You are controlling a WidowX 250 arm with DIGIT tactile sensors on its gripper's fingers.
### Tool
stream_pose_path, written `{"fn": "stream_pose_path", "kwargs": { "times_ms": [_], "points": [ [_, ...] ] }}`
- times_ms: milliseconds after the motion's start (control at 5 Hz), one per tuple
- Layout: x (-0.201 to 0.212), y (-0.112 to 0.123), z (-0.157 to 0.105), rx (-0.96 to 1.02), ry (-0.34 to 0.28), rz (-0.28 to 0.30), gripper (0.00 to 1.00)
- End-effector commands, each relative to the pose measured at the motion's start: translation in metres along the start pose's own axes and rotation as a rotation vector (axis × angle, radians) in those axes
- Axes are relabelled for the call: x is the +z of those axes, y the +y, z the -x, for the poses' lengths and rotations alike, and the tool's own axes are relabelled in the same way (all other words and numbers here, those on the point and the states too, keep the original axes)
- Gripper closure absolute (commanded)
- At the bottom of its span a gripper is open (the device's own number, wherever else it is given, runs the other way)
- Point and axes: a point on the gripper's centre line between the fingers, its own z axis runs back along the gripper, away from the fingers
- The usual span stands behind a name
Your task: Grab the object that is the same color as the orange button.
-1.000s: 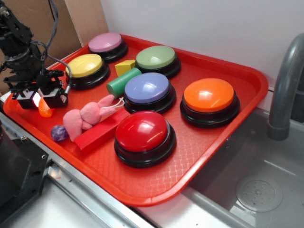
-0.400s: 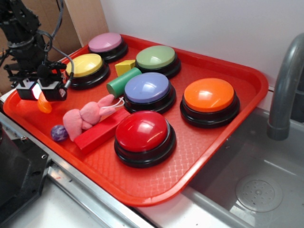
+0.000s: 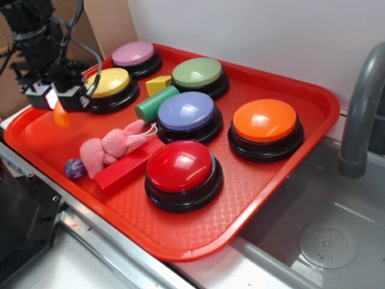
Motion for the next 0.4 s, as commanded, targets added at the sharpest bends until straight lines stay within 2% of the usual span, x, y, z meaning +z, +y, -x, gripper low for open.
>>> {"fn": "stream_pose_path", "kwargs": {
  "times_ms": [0,200],
  "points": [
    [0.0443,-0.0602,-0.001,-0.25,0.0,0.11,1.0],
    [0.044,-0.0675,0.0019,-0.266,0.012,0.122,1.0]
  ]
}}
